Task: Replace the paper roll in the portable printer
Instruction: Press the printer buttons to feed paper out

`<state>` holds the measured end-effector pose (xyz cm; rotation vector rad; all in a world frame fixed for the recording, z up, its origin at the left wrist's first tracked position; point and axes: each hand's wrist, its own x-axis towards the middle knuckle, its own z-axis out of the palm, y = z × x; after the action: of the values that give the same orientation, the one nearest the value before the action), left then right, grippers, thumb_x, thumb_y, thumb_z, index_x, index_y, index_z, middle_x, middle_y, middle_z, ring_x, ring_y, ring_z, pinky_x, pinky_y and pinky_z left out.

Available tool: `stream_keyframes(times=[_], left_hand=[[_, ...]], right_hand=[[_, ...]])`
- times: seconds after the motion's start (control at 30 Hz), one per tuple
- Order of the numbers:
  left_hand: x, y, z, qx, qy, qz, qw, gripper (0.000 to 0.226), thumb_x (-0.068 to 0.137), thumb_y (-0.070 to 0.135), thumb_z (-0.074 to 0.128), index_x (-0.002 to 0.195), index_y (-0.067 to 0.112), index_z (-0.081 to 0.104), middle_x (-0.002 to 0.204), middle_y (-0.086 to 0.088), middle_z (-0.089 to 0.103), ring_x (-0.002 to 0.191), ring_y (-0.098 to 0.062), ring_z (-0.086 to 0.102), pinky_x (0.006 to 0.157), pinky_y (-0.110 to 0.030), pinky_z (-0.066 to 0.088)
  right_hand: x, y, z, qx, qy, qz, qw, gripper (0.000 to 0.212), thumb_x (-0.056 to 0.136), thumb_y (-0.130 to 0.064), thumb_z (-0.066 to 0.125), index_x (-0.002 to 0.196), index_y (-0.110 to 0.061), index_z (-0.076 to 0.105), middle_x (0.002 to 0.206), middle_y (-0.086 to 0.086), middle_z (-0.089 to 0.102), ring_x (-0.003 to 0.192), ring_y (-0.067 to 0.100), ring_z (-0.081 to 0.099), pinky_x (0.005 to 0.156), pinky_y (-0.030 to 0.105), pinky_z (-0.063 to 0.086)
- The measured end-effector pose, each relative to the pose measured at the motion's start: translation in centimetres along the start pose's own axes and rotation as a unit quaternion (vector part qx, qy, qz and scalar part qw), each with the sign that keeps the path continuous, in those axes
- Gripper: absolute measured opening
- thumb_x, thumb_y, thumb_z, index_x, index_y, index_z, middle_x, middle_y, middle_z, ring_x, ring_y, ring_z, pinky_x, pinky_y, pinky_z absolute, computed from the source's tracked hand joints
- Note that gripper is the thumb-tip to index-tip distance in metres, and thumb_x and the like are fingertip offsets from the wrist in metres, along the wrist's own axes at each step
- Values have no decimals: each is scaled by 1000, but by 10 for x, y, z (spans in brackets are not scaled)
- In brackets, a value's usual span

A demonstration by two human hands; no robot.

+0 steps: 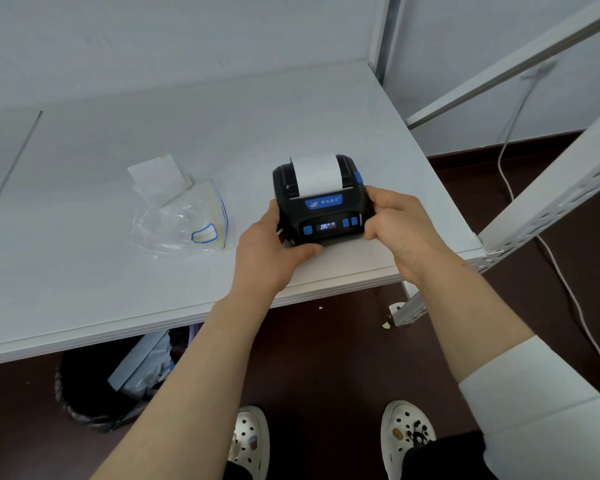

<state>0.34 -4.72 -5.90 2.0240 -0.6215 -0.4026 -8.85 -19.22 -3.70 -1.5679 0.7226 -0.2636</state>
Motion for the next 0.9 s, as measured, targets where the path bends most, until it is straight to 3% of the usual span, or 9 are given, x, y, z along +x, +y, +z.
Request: stream_keyframes(times=[0.13, 0.23, 0.4, 0.57, 0.77, 0.9], left_hand=[[-1, 1, 0, 2, -1, 2, 1000, 61, 66, 13, 81, 121, 18, 55, 99, 3, 66, 94, -14, 63, 83, -17, 49], [-1, 0, 0, 0, -1, 2, 1000, 62, 66, 13, 81, 122, 19, 55, 102, 3, 67, 97, -15, 63, 88, -24, 51], [0, 0, 0, 7, 0, 6, 1000, 62, 66, 15, 81, 122, 20, 55, 102, 4, 66, 97, -14, 63, 89, -25, 50], [0, -1, 0, 5, -1, 5, 1000, 63, 66, 16, 81, 123, 19, 54, 106, 1, 68, 100, -15, 63, 94, -31, 50], [0, -1, 0, 6, 3, 7, 1000, 66, 65, 15, 82, 125, 19, 54, 107, 0, 68, 100, -15, 63, 92, -28, 50], [1, -1, 1, 0, 2, 8, 1000, 64, 65, 14, 82, 123, 17, 55, 105, 0, 68, 99, -15, 63, 92, -28, 50]], right_hand=[[0, 0, 0, -5, 4, 2, 1000, 54, 64, 17, 42, 93, -22, 65, 116, 16, 65, 116, 24, 54, 83, 21, 41], [1, 0, -1, -15, 4, 4, 1000, 56, 64, 17, 42, 104, -15, 64, 116, 17, 64, 116, 25, 54, 85, 21, 42], [-1, -1, 0, -4, 0, 0, 1000, 57, 66, 19, 42, 94, -27, 62, 115, 14, 66, 112, 20, 56, 73, 17, 42], [-2, -2, 0, -11, 0, 4, 1000, 57, 67, 19, 43, 105, -18, 64, 116, 14, 65, 110, 20, 56, 72, 17, 41], [-2, -2, 0, -13, 5, 5, 1000, 57, 66, 19, 42, 102, -19, 65, 116, 15, 65, 115, 21, 55, 75, 17, 41], [-2, -3, 0, -6, 4, 0, 1000, 58, 66, 19, 42, 85, -31, 61, 115, 11, 66, 107, 18, 56, 71, 16, 40]])
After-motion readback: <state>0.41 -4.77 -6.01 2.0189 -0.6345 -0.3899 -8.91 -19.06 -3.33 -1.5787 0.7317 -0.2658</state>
